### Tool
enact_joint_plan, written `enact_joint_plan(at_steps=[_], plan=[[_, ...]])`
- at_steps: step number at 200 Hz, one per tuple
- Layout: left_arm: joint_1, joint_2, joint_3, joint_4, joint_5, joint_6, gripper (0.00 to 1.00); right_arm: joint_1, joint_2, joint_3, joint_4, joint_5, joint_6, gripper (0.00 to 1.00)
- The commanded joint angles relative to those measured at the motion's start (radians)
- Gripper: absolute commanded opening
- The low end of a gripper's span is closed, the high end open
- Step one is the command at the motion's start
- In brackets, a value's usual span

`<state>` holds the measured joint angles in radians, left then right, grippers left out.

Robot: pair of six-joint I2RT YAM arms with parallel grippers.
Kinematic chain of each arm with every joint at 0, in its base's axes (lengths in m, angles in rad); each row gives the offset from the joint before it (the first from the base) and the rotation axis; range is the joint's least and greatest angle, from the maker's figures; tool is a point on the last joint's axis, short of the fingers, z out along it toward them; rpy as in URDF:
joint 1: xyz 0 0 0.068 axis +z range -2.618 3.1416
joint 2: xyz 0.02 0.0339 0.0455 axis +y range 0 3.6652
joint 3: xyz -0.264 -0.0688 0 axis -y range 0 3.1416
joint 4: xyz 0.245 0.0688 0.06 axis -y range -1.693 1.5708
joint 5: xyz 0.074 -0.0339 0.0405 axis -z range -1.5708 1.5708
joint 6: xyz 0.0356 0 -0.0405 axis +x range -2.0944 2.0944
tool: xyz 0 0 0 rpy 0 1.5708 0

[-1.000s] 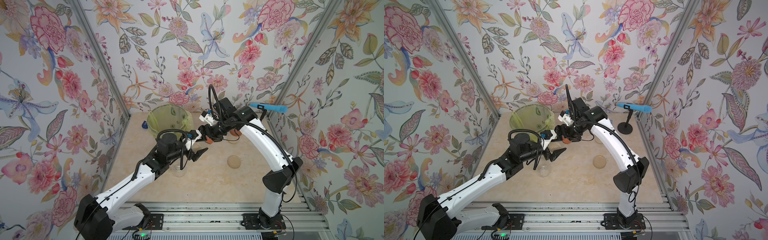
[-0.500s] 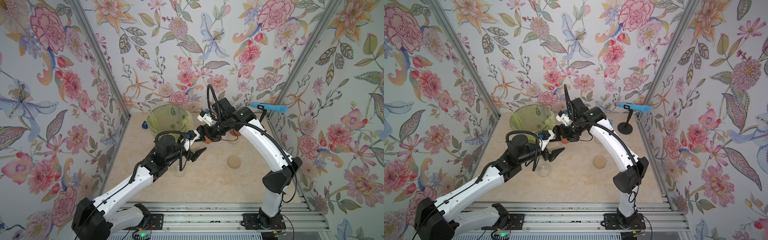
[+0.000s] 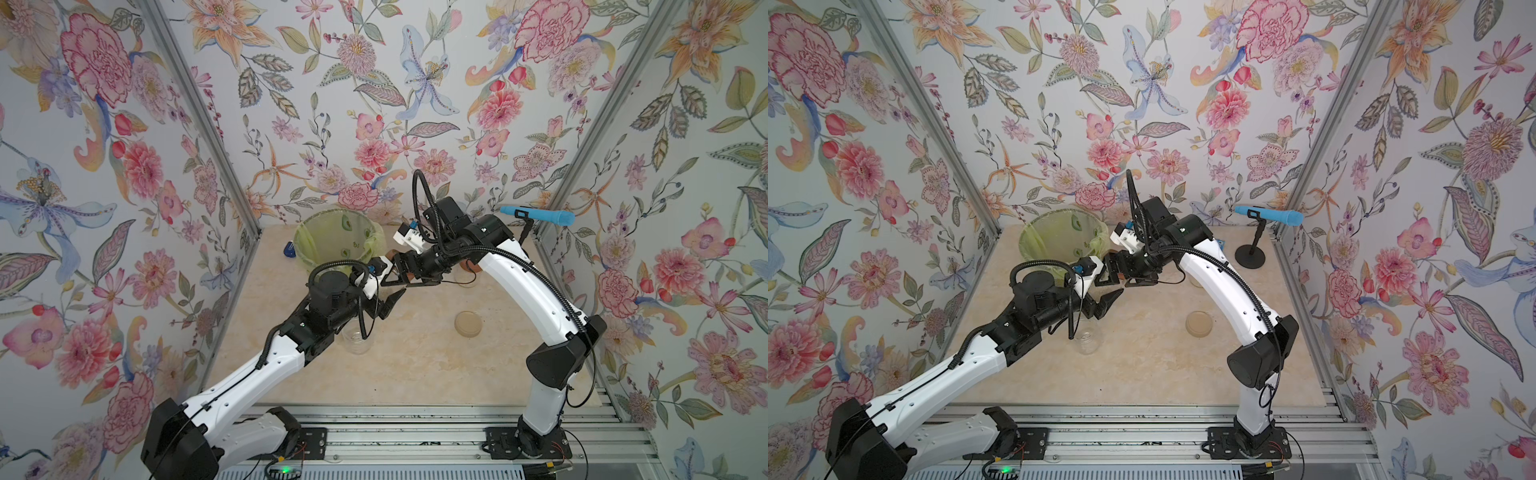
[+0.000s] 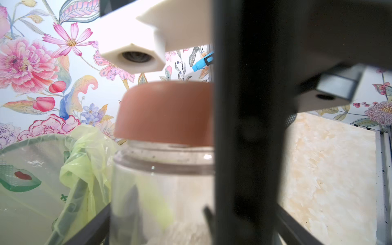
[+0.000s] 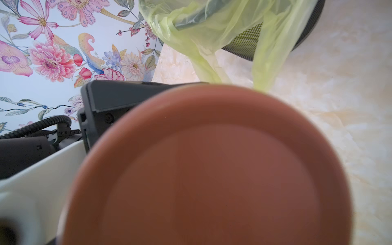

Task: Empty moldy rice from jars
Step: Pick up the jar from the center of the board, then open the lid of the jar.

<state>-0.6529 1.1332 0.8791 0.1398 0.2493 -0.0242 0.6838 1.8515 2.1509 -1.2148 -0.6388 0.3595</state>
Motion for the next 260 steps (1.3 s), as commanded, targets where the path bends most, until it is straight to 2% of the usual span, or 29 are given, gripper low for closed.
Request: enact_joint_plan(at_steps=[1, 83, 154, 167, 260], plan=[[0.016, -0.02, 0.07, 0.074, -0.027, -0.029, 0.0, 0.015, -0.052, -0.015, -0.005, 0.008, -0.029, 1.0], [0.048, 0.01, 0.139, 0.075, -0.018, -0.133, 0.0, 0.008, -0.187, -0.22, 0.243, 0.063, 0.035, 1.0], [0.066, 0.091, 0.292, -0.037, 0.028, -0.172, 0.0, -0.03, -0.334, -0.468, 0.657, 0.085, 0.182, 1.0], [0.07, 0.107, 0.314, -0.047, 0.04, -0.179, 0.0, -0.073, -0.349, -0.503, 0.711, 0.083, 0.205, 1.0], [0.093, 0.169, 0.327, -0.015, 0.083, -0.238, 0.0, -0.152, -0.318, -0.451, 0.732, 0.083, 0.208, 1.0]])
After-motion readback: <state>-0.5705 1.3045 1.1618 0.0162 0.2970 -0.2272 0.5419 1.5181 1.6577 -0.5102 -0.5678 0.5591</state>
